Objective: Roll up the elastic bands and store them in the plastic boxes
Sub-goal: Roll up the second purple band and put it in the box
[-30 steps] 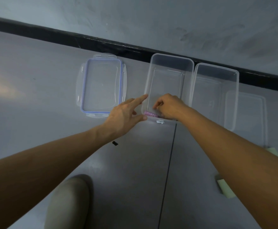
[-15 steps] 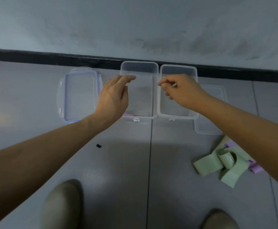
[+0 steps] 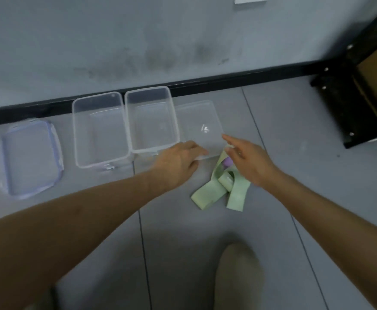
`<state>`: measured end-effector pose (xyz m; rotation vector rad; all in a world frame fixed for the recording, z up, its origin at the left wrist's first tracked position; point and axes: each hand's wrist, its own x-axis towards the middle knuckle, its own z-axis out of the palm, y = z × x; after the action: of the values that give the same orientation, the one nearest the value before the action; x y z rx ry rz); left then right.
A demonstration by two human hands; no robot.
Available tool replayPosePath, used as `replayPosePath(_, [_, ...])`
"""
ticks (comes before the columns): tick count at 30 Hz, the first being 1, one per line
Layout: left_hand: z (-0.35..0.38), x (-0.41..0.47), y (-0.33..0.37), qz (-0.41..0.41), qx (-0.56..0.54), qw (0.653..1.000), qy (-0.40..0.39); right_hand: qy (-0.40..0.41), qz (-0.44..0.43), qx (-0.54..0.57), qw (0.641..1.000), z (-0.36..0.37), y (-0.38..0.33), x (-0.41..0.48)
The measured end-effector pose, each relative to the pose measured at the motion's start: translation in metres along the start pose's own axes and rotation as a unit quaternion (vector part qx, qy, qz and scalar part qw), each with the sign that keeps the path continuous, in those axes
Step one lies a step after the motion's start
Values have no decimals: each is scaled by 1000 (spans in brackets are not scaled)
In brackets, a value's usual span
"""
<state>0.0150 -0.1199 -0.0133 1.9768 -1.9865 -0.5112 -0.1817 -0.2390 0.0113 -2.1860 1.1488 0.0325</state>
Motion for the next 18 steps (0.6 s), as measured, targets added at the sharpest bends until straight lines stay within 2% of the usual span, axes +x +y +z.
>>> replayPosePath(3, [47,17,32,-9,-3,999,-43,66,36,15,997,20,51,-10])
replayPosePath(6, [85,32,54,5,20,998,-51,137,96,31,985,39,101,-18])
replayPosePath(11, [135,46,75,78,86,990,-78,122,147,14,981,51,149,-27])
replayPosePath(14, [155,50,82,66,115,985,-112,106,163,-15,981,58,160,-25])
replayPosePath(18, [163,58,86,38,159,978,-129,124,195,14,973,63,158,-21])
